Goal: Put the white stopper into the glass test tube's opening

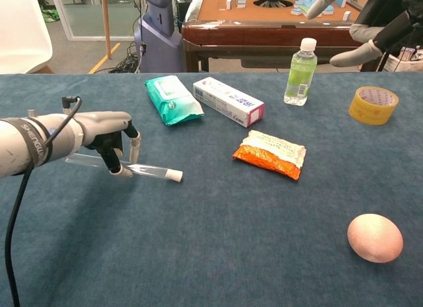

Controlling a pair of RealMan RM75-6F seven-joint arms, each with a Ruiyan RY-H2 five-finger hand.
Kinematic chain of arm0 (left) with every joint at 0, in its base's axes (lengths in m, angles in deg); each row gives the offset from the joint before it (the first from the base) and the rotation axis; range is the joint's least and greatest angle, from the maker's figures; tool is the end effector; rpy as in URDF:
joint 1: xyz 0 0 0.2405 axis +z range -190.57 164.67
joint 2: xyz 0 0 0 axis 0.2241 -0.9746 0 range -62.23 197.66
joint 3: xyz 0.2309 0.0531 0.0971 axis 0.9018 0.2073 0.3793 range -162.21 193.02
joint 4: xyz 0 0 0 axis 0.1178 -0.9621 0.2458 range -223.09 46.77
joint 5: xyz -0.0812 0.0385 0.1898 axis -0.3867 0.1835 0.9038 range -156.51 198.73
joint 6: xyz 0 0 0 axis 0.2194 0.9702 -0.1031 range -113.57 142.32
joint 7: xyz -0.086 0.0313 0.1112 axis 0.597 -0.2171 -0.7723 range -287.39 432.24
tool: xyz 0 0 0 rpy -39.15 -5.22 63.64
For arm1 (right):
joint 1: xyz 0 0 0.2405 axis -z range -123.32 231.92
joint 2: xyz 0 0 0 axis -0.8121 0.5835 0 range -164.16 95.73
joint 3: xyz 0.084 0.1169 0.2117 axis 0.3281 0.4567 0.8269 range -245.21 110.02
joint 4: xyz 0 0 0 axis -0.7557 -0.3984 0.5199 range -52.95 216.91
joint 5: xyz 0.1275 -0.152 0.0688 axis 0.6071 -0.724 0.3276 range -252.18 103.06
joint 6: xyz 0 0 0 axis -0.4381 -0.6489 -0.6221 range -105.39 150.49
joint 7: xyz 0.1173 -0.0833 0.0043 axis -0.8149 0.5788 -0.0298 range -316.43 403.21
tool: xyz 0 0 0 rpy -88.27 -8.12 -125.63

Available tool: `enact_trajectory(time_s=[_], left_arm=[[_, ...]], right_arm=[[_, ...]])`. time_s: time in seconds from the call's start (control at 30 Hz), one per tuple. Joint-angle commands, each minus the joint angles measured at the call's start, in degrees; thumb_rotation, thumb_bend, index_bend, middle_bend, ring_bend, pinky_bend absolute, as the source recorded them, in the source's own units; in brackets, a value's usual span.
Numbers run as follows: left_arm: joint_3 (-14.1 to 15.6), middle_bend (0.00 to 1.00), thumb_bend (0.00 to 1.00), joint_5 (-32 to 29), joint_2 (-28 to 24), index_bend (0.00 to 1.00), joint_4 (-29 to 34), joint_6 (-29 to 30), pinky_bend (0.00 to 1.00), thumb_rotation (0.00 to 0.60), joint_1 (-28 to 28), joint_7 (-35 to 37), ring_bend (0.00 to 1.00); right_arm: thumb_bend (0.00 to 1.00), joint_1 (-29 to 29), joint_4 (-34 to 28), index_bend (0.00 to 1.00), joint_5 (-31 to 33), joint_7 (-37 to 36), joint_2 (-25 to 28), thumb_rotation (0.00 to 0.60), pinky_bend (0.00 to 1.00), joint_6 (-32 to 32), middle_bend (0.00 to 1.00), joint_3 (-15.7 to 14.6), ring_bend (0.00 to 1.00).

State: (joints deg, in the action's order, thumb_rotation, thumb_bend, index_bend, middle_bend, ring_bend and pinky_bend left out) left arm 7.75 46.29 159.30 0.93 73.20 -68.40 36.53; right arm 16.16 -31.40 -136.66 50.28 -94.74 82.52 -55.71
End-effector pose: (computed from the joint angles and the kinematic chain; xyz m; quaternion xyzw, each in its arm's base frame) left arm -0.1328 0.3509 -0.0430 -0.7127 -0.4786 -0.2441 0.4511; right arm -0.1309 -0.3137 0.1172 0.6739 -0.4458 0.4421 0.3893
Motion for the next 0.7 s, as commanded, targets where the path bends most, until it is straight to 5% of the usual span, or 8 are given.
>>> enact_trajectory(time_s=[0.03,0.47,0.7], left_arm=[[-0.06,1.0,0.27,0.02,0.47,0.56,-0.38,-0.32,1.0,0.6,0.04,-0.21,1.0],[-1.13,1.0,0.27,0.78,-0.86,0.26,2.22,0.5,1.0,0.6,-0.06,-1.85,1.0],[-2.51,0.98,0.27,6.03,-8.26,0.25,10.19,3.31,1.0,0.6,2.84,1.89,1.0]], right_arm=[[0.19,0.17,0.08,0.21,0.12,-0.23,0.06,0.6,1.0,-0.16,0.91,0.0,0.97],[0.19,1.62,0.11,0.21,-0.18,-1.08,1.66,0.6,1.0,0.26,0.91,0.32,0.97],[0.19,3.75,0.69,0.21,0.64,0.24,5.19,0.6,1.0,0.44,0.87,-1.26,0.94]])
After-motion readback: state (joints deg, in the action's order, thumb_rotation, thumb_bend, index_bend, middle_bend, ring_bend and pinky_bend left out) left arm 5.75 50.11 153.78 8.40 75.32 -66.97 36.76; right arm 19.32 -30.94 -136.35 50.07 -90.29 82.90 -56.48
